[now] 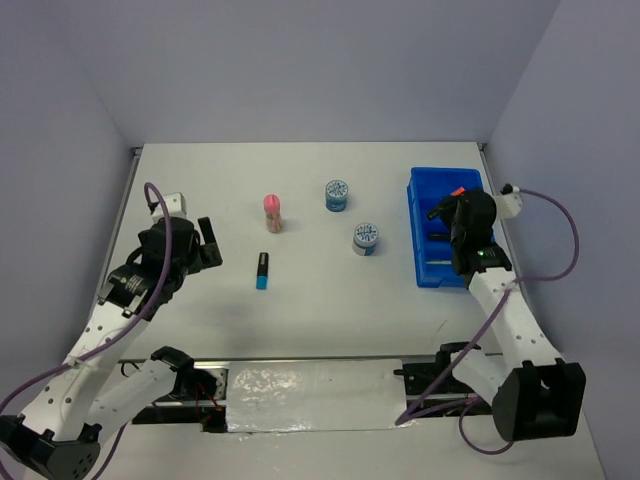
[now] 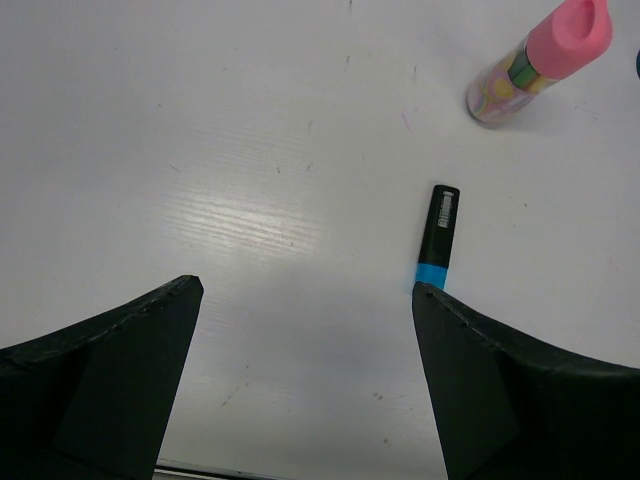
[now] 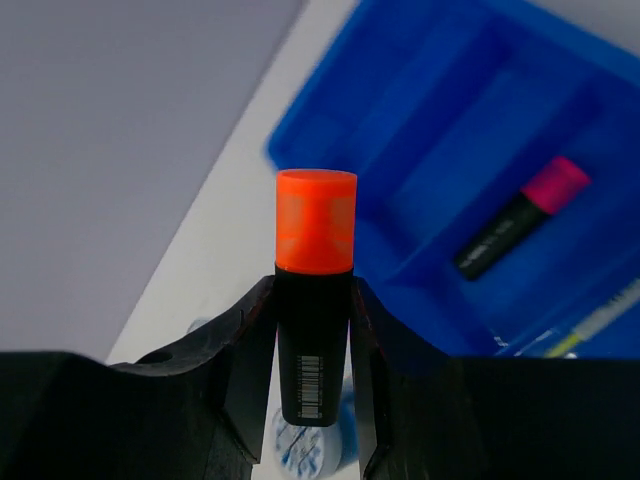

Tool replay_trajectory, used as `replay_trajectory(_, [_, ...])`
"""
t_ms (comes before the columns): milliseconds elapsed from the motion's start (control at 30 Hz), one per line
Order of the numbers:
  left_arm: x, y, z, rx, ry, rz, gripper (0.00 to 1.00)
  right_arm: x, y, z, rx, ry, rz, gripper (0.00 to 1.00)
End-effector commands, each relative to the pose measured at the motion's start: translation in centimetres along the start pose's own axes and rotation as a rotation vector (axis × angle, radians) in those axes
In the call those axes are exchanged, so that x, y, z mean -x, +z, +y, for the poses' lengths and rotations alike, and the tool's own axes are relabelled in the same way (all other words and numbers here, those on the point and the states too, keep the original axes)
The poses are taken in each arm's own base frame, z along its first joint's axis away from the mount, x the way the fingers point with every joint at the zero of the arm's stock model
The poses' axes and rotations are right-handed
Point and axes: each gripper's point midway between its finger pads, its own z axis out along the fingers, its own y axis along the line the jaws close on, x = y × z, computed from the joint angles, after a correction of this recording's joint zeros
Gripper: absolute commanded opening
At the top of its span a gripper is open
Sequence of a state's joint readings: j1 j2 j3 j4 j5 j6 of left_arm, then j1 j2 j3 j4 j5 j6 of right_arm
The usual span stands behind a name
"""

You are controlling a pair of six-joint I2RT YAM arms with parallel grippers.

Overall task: Sort the stationery into containers
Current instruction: Place the pen in the storage box.

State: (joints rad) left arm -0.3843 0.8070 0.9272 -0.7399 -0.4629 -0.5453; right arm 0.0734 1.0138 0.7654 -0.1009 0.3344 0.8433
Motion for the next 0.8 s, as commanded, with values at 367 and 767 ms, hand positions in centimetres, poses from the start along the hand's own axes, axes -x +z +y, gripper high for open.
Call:
replay_trajectory(367, [0.8,0.0,-0.7,-0.039,0.013,-0.024,0.99,-0.2,4.0,-12.6,-0.521,0.305,-0.136,0.16])
replay_trajectory(767, [0.8,0.1,-0.6,-0.026,0.014,-0.019,0.99,1.0,3.5,-8.2,-0.367,0.21,-0.04,0.97])
